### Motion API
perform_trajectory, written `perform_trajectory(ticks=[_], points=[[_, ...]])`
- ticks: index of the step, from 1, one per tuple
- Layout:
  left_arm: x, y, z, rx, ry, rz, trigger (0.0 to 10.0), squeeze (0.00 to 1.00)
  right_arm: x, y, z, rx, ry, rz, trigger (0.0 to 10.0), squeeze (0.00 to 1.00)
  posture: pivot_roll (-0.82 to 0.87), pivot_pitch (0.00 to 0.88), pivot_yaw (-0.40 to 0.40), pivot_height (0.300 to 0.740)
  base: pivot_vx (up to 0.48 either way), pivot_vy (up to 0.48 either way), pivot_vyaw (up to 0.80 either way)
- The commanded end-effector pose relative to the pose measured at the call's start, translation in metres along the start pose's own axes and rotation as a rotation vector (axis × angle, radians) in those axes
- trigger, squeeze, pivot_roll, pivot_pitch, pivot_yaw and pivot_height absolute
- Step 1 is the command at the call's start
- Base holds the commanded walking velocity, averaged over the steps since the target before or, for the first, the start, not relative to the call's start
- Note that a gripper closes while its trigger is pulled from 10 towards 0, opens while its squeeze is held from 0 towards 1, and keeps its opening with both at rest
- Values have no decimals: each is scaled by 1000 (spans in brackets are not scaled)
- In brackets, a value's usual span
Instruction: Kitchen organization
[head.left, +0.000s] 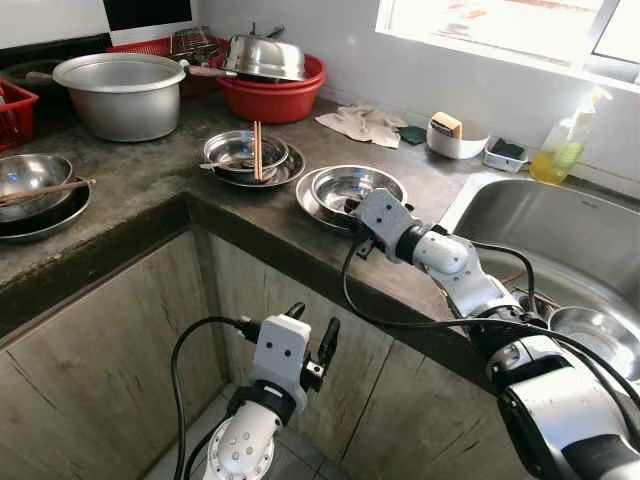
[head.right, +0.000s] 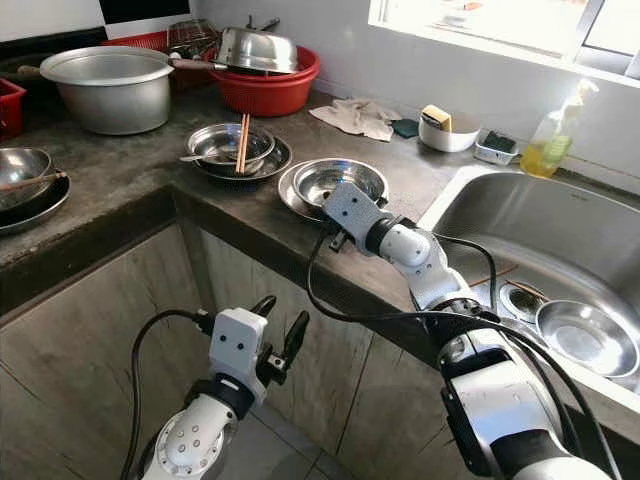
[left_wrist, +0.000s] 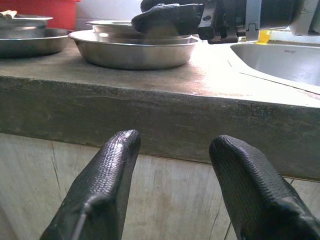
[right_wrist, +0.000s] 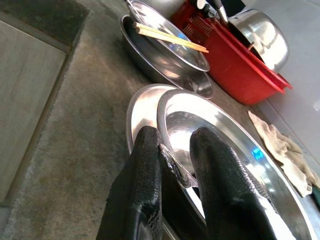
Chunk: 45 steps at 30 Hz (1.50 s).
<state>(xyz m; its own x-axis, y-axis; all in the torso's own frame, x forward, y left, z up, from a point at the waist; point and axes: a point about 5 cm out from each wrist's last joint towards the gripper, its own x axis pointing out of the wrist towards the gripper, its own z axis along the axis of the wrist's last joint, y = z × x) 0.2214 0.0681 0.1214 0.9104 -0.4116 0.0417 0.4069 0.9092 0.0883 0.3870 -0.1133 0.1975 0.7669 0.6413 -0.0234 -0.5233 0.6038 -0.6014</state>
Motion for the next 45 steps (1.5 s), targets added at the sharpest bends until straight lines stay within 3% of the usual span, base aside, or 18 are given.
perform_trajectory(ticks=[1, 9, 10, 11, 24, 28, 30, 35, 40, 43, 45], points=[[0, -3, -1, -3, 1, -12, 10000, 0, -2, -7, 4, -3, -26, -11, 10000, 0, 15, 0, -117, 740, 0, 0, 0], [2, -3, 0, -3, -1, -12, 10000, 0, -3, -12, 2, -18, 6, -39, 9961, 0, 15, 4, -119, 740, 0, 0, 0], [2, -3, 0, -3, -1, -12, 10000, 0, -3, -13, 1, -20, 13, -45, 1294, 0, 15, 7, -118, 740, 0, 0, 0], [2, -3, 0, -3, -1, -11, 10000, 0, -3, -13, 1, -14, 13, -50, 0, 0, 15, 7, -118, 740, 0, 0, 0], [3, 0, -2, -2, 1, -3, 10000, 0, -1, -18, 5, -27, 6, -110, 0, 0, 14, 11, -120, 740, 0, 0, 0], [2, 1, -3, -1, 3, 1, 10000, 0, -4, -34, 13, 26, -35, -274, 0, 0, 17, 10, -120, 740, 0, 0, 0], [2, 1, -3, -1, 3, 5, 10000, 0, -9, -50, 22, 115, -98, -414, 0, 0, 21, 7, -118, 740, 0, 0, 0], [3, 1, -2, -3, 0, 7, 10000, 0, -26, -62, 38, 233, -234, -597, 0, 0, 19, 3, -111, 740, 0, 0, 0], [6, 1, 2, -1, -10, 4, 10000, 0, -45, -47, 57, 346, -354, -705, 0, 0, 13, 0, -100, 740, 0, 0, 0], [7, 1, 4, -1, -16, 4, 10000, 0, -54, -41, 61, 353, -360, -738, 0, 0, 13, 0, -96, 740, 0, 0, 0], [9, 3, 7, 1, -23, 11, 10000, 0, -69, -36, 57, 346, -322, -828, 0, 0, 19, 0, -98, 740, 0, 0, 0]])
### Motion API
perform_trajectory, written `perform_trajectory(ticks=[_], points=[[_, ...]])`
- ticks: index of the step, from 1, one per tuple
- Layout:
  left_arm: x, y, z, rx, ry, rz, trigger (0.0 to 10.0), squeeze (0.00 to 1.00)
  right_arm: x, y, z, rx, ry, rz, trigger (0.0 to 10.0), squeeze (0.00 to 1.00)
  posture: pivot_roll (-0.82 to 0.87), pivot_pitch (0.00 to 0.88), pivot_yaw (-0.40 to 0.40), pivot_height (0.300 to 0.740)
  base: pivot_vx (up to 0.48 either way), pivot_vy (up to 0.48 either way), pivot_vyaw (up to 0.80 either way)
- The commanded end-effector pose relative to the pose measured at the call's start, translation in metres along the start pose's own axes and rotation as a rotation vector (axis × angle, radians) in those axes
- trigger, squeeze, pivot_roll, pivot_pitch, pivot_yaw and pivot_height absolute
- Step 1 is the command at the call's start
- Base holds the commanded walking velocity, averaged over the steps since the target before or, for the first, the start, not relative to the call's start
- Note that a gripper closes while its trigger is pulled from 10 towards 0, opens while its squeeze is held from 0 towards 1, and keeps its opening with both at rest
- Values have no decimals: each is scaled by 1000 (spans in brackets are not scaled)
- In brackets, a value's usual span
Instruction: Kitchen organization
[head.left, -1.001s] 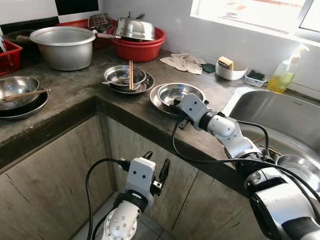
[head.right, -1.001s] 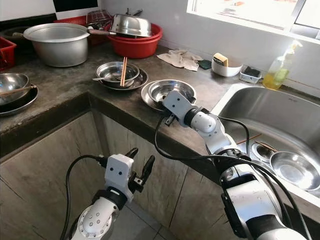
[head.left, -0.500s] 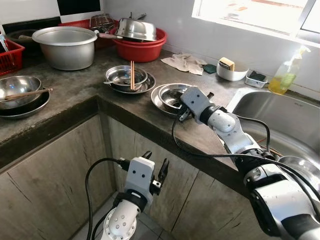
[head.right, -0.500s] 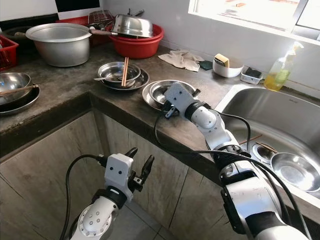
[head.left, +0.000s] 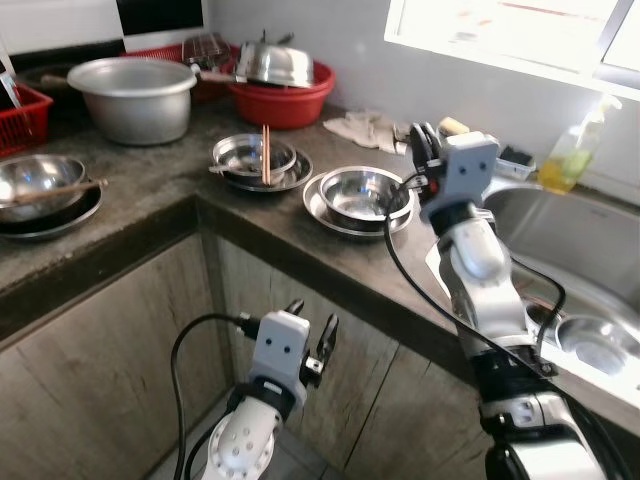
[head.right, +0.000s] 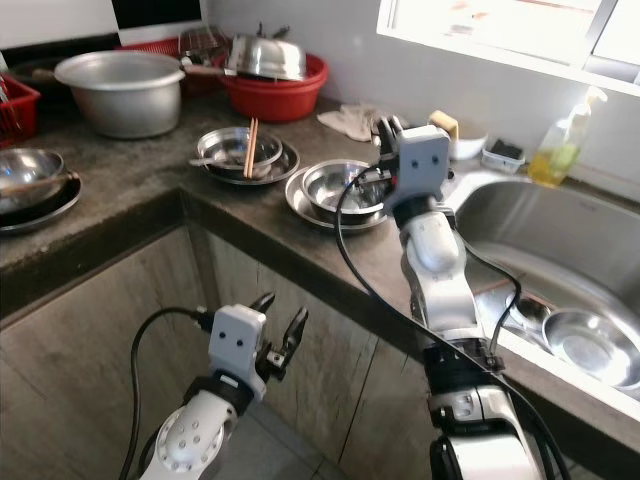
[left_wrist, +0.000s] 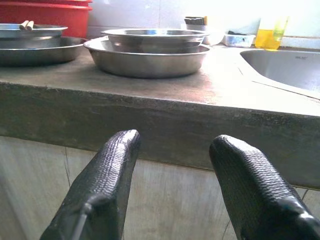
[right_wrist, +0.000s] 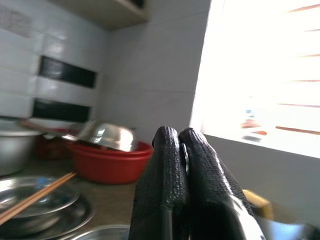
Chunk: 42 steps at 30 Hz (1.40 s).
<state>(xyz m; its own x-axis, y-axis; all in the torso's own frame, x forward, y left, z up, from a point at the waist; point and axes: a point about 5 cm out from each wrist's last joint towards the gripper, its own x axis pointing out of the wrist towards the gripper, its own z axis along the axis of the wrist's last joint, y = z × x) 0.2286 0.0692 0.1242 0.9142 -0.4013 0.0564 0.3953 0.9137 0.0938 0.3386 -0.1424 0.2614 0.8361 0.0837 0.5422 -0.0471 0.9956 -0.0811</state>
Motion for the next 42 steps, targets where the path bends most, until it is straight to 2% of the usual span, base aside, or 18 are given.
perform_trajectory(ticks=[1, 3, 4, 9, 13, 14, 15, 16, 17, 22, 30, 42], points=[[3, 0, 5, -5, -12, 1, 10000, 0, -9, -11, 7, -28, -5, -79, 0, 0, 19, 0, -98, 740, 0, 0, 0], [3, 3, 5, -1, -14, 4, 10000, 0, -30, -10, 5, -46, 27, -84, 0, 0, 17, 0, -92, 740, 0, 0, 0], [3, 3, 5, -1, -14, 4, 10000, 0, -30, -10, 5, -46, 27, -84, 0, 0, 17, 0, -92, 740, 0, 0, 0], [5, 6, 4, -3, -16, 2, 10000, 0, -63, -8, 1, -49, 121, -110, 0, 0, 7, 0, -82, 740, 0, 0, 0], [6, 5, 6, -10, -25, -11, 10000, 0, -72, -7, 2, -42, 159, -124, 0, 0, 3, 0, -77, 740, 0, 0, 0], [7, 5, 7, -11, -30, -14, 10000, 0, -74, -7, 2, -38, 168, -125, 588, 0, 3, 0, -77, 740, 0, 0, 0], [8, 5, 9, -14, -37, -17, 10000, 0, -77, -6, 3, -33, 182, -129, 4078, 0, 4, 0, -76, 740, 0, 0, 0], [8, 5, 9, -15, -38, -18, 10000, 0, -78, -6, 3, -32, 186, -130, 6706, 0, 4, 0, -70, 740, 0, 0, 0], [8, 5, 10, -16, -41, -20, 10000, 0, -79, -5, 3, -26, 188, -125, 10000, 0, 4, 0, -70, 740, 0, 0, 0], [6, 3, 11, -18, -47, -33, 10000, 0, -87, 0, 3, -42, 195, -81, 10000, 0, 20, 0, -78, 740, 0, 0, 0], [6, 1, 12, -18, -53, -37, 10000, 0, -84, -1, 1, -25, 221, -94, 10000, 0, 17, 0, -85, 740, 0, 30, 0], [4, 2, 6, -1, -31, -28, 10000, 0, -87, 5, -1, -20, 239, -92, 10000, 0, 5, 0, -80, 740, 0, 349, -731]])
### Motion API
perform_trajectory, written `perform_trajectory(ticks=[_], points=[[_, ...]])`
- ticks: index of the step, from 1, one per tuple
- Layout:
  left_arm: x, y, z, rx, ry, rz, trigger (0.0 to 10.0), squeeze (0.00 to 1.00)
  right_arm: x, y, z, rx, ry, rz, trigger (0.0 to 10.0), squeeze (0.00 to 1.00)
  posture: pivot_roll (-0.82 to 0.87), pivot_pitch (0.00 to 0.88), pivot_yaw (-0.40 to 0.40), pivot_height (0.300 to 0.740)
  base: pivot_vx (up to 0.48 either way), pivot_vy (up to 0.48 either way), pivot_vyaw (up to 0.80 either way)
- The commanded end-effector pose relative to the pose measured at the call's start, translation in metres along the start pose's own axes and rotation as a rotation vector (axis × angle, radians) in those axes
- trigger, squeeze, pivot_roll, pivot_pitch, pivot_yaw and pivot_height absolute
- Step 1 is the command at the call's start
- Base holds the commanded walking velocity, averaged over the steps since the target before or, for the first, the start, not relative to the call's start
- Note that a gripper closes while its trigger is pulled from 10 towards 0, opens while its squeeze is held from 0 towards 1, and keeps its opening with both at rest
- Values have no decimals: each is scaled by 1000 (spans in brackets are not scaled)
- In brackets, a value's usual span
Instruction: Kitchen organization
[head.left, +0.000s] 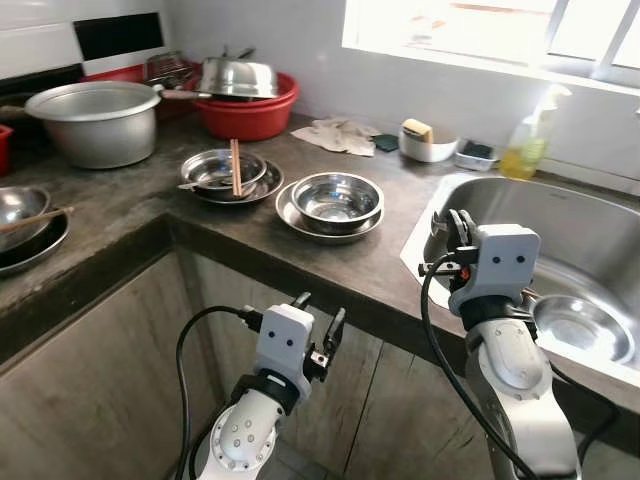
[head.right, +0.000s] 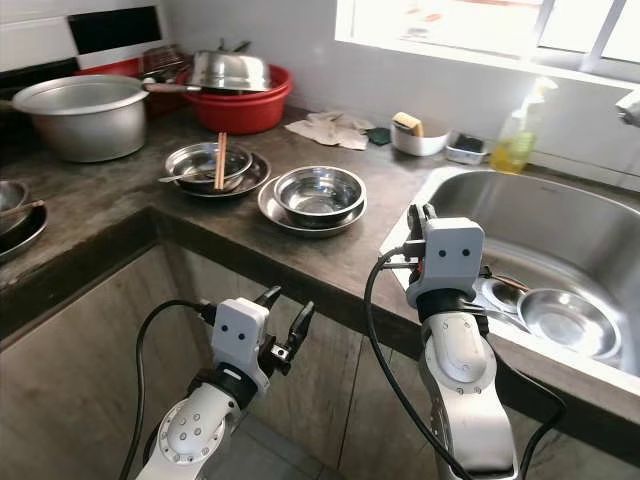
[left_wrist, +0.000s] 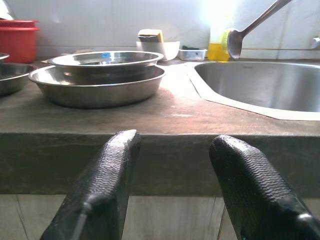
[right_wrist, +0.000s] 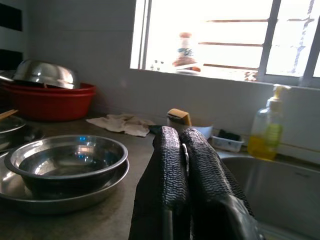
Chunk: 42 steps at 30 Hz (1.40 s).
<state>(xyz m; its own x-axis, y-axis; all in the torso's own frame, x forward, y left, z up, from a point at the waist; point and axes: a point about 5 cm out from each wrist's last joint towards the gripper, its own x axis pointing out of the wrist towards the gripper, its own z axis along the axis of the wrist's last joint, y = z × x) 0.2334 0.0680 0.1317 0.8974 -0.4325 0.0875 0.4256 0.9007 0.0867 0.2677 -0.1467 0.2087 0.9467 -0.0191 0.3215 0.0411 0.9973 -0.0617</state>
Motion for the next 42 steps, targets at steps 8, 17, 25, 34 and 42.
perform_trajectory(ticks=[8, 17, 25, 34, 42], points=[[0, 0, 1, 4, -1, -3, 10000, 0, 1, 1, 7, 1, -14, -18, 10000, 0, 4, 0, -73, 740, 0, 390, -770], [1, -2, 1, 25, -1, -27, 10000, 0, 1, 0, 7, -15, -15, -27, 10000, 0, -4, 0, -66, 740, 0, 0, -760], [2, 1, 0, 18, 12, -8, 10000, 0, 3, 0, 8, -33, -13, -31, 10000, 0, 1, 0, -69, 740, 186, -202, -753], [2, 4, 1, 62, 2, -12, 10000, 0, 4, 6, 2, -12, 27, 10, 10000, 0, 3, 0, -63, 740, 96, -116, -244], [4, 8, 0, 82, 7, -11, 10000, 0, 16, 1, -2, -41, 52, 28, 10000, 0, 4, 0, -59, 740, 291, -378, 0]])
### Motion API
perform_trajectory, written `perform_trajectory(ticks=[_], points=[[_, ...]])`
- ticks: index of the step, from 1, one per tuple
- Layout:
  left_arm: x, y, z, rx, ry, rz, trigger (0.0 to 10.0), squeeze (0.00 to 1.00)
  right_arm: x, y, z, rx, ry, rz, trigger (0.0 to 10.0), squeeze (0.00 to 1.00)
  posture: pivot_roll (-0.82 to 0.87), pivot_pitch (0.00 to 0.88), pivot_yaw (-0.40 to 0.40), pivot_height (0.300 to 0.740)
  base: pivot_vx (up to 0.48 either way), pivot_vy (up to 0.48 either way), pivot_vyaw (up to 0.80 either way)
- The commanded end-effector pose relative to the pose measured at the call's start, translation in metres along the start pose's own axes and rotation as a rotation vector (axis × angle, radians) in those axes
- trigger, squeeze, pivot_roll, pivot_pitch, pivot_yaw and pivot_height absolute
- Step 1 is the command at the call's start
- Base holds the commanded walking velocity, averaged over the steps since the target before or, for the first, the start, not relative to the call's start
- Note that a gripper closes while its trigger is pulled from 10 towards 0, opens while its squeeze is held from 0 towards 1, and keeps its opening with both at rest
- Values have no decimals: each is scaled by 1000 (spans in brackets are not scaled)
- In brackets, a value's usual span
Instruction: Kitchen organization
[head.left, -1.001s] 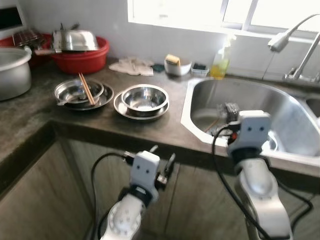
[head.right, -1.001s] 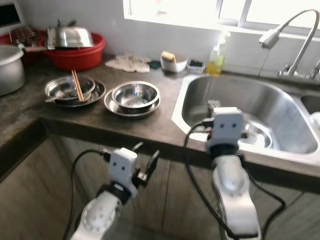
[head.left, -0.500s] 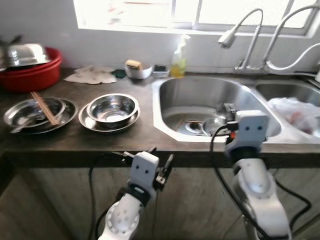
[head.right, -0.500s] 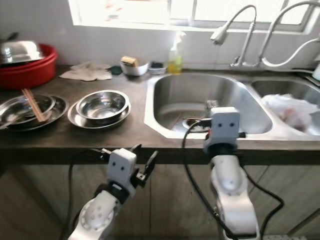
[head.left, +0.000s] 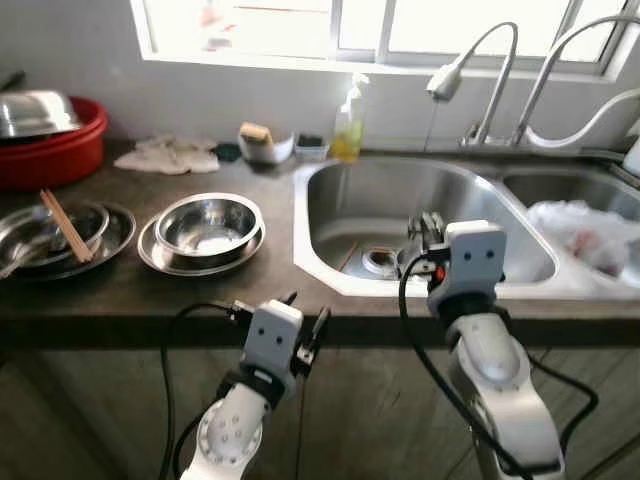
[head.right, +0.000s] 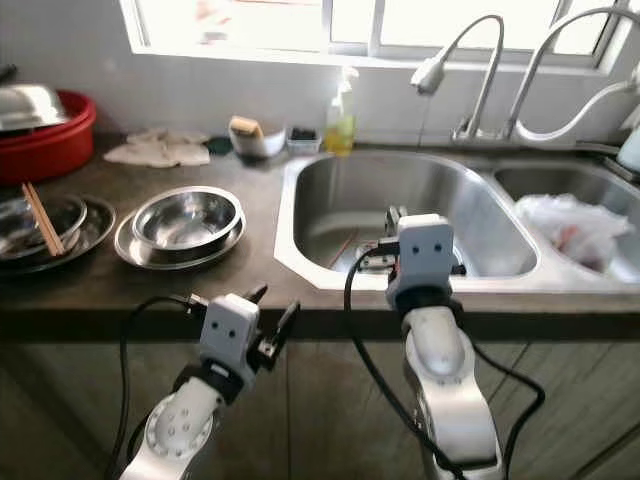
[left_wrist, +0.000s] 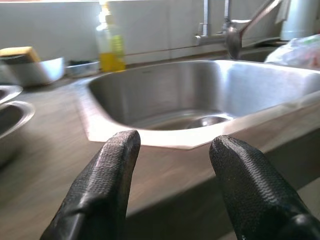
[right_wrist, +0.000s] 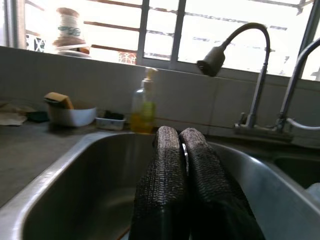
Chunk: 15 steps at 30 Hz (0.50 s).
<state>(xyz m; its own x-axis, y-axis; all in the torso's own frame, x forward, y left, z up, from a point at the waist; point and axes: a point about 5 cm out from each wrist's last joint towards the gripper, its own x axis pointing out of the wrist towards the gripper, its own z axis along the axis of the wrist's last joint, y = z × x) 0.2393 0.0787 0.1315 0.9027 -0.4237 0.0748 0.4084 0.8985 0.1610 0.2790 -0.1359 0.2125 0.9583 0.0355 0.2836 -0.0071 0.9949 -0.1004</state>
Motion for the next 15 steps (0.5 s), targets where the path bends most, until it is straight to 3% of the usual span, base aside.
perform_trajectory(ticks=[1, 9, 13, 15], points=[[4, -4, 2, 7, -8, -19, 10000, 0, 5, -12, -2, -19, 19, -31, 10000, 0, 4, 0, -59, 740, 296, -375, 0], [7, -3, 3, 9, -16, -22, 10000, 0, 24, -26, 4, -56, 7, -37, 10000, 0, 7, 0, -58, 740, 337, -335, 0], [8, -1, 5, -23, -21, 6, 10000, 0, 41, -28, 4, -88, 38, 13, 10000, 0, 8, 0, -60, 740, 448, 0, 0], [9, -2, 4, -29, -17, -1, 10000, 0, 45, -28, 4, -93, 46, 24, 10000, 0, 9, 0, -59, 740, 0, 0, 0]])
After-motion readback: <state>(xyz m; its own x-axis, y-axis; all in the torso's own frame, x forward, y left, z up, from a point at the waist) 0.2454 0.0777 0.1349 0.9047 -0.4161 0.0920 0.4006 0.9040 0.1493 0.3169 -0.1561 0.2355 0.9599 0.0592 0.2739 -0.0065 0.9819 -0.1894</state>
